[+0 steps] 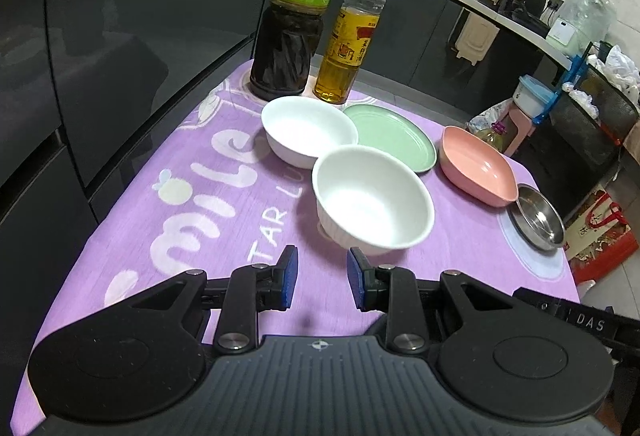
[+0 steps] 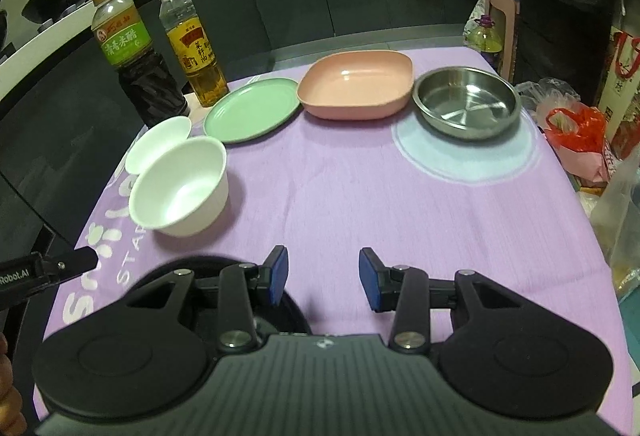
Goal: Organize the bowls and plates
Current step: 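Open both grippers and lift them off the black bowl rim, then close both grippers on the rim of the large white bowl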
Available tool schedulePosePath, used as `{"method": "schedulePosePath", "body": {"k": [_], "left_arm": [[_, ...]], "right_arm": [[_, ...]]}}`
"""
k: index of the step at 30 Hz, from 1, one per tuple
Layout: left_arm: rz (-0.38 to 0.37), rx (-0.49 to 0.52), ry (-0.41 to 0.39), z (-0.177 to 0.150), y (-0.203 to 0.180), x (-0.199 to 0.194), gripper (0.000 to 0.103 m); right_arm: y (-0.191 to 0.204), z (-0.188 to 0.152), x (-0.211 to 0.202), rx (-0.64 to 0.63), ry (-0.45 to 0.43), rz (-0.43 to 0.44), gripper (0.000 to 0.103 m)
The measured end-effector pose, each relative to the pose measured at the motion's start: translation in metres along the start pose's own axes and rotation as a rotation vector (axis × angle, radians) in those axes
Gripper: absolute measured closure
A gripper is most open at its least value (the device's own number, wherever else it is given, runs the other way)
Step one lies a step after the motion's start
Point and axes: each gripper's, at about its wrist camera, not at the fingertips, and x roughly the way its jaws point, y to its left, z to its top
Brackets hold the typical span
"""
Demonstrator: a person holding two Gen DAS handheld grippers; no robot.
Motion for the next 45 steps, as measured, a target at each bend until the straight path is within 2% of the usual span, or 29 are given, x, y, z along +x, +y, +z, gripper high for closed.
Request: {"method": "schedulePosePath", "body": {"k": [9,14,17,23,29,30,31,32,34,38,45], "left_arm": [[0.032,0.003,0.013,0.028,-0.006,0.032,0.078],[0.052,0.013,0.036,0.035,-0.008,0.048,0.078],[0.062,0.013,0.046,0.038,-0.007,0.057,0.078],[0.074,0.023,0.09,0.039,-0.008,0.076,0.078],[0.076,0.046,0.11,0.035,-0.01,0.089,0.078],[0.074,0.056,0.11,0.034,-0.011,0.091,0.079],[0.065,0.068,0.107,0.033,-0.011,0.093,0.085],[0.05,0.081,0.107,0.032,-0.012,0.096,0.089],[0.06,0.089,0.103,0.03,-0.014,0.097,0.09],[0.066,0.108,0.074,0.027,-0.018,0.085,0.09],[0.016,0.135,-0.005,0.022,-0.028,0.043,0.089]], "right_arm": [[0.015,0.041,0.036,-0.036,0.059,0.046,0.061],[0.032,0.055,0.061,-0.072,0.122,0.103,0.061],[0.042,0.063,0.071,-0.093,0.129,0.113,0.061],[0.055,0.07,0.093,-0.132,0.147,0.141,0.061],[0.06,0.069,0.118,-0.114,0.193,0.143,0.061],[0.06,0.068,0.121,-0.117,0.201,0.143,0.065],[0.061,0.067,0.123,-0.12,0.205,0.144,0.074],[0.062,0.066,0.126,-0.125,0.211,0.146,0.078],[0.064,0.065,0.128,-0.135,0.223,0.181,0.093],[0.072,0.059,0.119,-0.188,0.193,0.168,0.093],[0.071,0.058,0.077,-0.201,0.096,0.157,0.092]]}}
